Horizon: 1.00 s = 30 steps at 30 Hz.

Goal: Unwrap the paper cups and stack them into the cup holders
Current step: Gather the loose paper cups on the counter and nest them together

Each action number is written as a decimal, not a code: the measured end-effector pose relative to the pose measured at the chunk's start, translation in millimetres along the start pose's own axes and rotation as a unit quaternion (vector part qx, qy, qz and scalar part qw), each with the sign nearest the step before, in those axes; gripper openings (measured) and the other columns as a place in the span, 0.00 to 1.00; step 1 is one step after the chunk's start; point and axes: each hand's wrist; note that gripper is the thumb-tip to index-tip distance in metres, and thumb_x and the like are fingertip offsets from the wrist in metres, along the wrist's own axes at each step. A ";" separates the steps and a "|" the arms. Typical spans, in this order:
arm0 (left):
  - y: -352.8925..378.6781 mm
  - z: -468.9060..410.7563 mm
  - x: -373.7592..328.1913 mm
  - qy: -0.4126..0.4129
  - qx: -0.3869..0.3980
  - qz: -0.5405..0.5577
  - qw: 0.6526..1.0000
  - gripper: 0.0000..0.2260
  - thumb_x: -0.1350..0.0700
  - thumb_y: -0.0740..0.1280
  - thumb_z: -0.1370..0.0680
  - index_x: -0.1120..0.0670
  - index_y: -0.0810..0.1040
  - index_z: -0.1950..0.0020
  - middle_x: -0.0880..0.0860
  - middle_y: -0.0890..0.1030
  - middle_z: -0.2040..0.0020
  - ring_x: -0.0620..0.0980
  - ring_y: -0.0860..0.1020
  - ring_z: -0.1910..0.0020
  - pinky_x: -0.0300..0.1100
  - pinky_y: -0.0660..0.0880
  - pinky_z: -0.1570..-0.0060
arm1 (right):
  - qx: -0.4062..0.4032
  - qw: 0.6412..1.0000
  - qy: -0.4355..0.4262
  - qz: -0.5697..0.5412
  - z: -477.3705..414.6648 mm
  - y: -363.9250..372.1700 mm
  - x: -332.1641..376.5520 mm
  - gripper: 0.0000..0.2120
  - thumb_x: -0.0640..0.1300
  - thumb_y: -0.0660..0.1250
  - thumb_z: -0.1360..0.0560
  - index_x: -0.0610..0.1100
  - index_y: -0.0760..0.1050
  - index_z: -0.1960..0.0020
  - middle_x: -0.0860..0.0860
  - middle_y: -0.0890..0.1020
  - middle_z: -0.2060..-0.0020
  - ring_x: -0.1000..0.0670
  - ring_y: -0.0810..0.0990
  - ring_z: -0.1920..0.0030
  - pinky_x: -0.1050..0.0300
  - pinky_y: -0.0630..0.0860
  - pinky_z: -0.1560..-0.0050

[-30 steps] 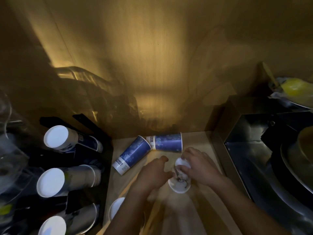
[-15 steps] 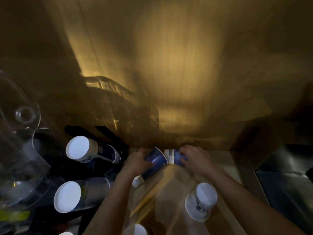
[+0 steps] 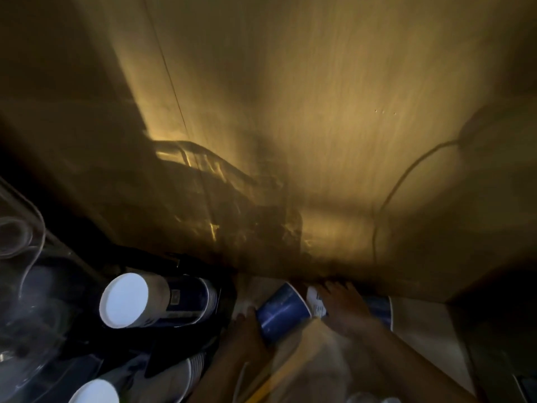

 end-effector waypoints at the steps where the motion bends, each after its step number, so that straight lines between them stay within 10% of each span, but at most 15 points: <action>1: -2.4 0.5 -1.5 -0.004 0.016 -0.013 1.000 0.35 0.45 0.64 0.27 0.52 0.53 0.26 0.56 0.67 0.29 0.57 0.68 0.31 0.54 0.65 0.32 | 0.003 1.000 0.002 0.006 -1.5 1.7 -1.3 0.31 0.49 0.64 0.28 0.48 0.56 0.29 0.47 0.68 0.34 0.45 0.66 0.35 0.49 0.59 0.37; 14: -44.8 64.8 -30.0 0.146 -0.303 0.039 0.941 0.36 0.51 0.75 0.36 0.50 0.62 0.33 0.53 0.70 0.40 0.54 0.70 0.42 0.47 0.71 0.44 | -0.015 0.992 0.034 -0.117 29.4 -26.4 -10.0 0.45 0.50 0.67 0.33 0.62 0.39 0.29 0.44 0.66 0.36 0.41 0.67 0.38 0.46 0.69 0.41; 18: -40.8 69.0 -33.7 0.189 -0.315 0.066 0.928 0.32 0.53 0.77 0.38 0.52 0.65 0.40 0.49 0.68 0.44 0.48 0.67 0.45 0.39 0.66 0.46 | -0.039 0.972 0.035 -0.231 44.4 -36.0 -19.2 0.44 0.47 0.68 0.34 0.71 0.43 0.33 0.49 0.65 0.47 0.44 0.69 0.45 0.50 0.72 0.46; 23: -45.5 77.2 -39.1 0.256 -0.350 0.044 0.900 0.32 0.50 0.78 0.39 0.50 0.66 0.41 0.45 0.62 0.49 0.43 0.63 0.48 0.36 0.65 0.49 | -0.079 0.951 0.083 -0.286 64.4 -37.9 -31.0 0.29 0.50 0.70 0.35 0.58 0.63 0.37 0.48 0.65 0.49 0.45 0.72 0.49 0.49 0.75 0.50; 30: -30.6 63.4 -45.5 0.284 -0.260 -0.028 0.923 0.35 0.52 0.74 0.33 0.46 0.63 0.29 0.51 0.63 0.34 0.50 0.63 0.36 0.44 0.71 0.39 | -0.213 0.893 0.149 -0.368 81.3 -52.4 -40.7 0.23 0.47 0.71 0.31 0.52 0.64 0.40 0.49 0.64 0.46 0.46 0.71 0.47 0.49 0.74 0.52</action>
Point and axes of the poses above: each hand's wrist, its own z-axis away from the middle knuckle, its own y-axis out of the palm, x = y × z
